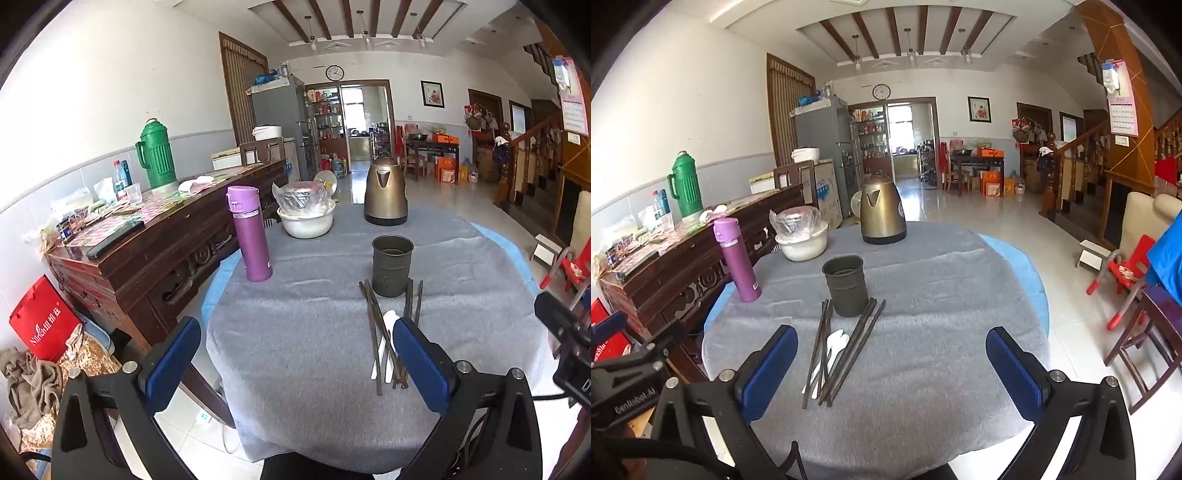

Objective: Organize utensils

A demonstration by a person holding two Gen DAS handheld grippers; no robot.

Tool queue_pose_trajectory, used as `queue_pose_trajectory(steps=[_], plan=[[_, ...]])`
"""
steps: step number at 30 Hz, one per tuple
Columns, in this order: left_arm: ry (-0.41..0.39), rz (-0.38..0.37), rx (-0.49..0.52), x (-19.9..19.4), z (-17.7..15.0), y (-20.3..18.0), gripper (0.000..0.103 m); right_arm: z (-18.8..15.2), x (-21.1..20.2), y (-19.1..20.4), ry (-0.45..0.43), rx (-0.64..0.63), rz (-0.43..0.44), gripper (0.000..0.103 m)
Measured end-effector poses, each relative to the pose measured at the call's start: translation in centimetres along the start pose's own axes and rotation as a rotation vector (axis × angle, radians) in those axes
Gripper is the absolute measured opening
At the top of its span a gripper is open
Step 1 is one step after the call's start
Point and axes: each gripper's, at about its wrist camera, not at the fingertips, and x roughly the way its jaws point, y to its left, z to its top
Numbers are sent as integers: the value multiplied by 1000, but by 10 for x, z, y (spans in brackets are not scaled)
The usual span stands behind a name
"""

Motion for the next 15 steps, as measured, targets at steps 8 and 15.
queue_pose_trajectory(steps=[8,15], plan=[[8,4,3,-2,-9,6,103,-1,-1,8,-5,17,1,103],[17,1,-20,0,-12,13,103,-5,-4,11,-7,22,11,103]])
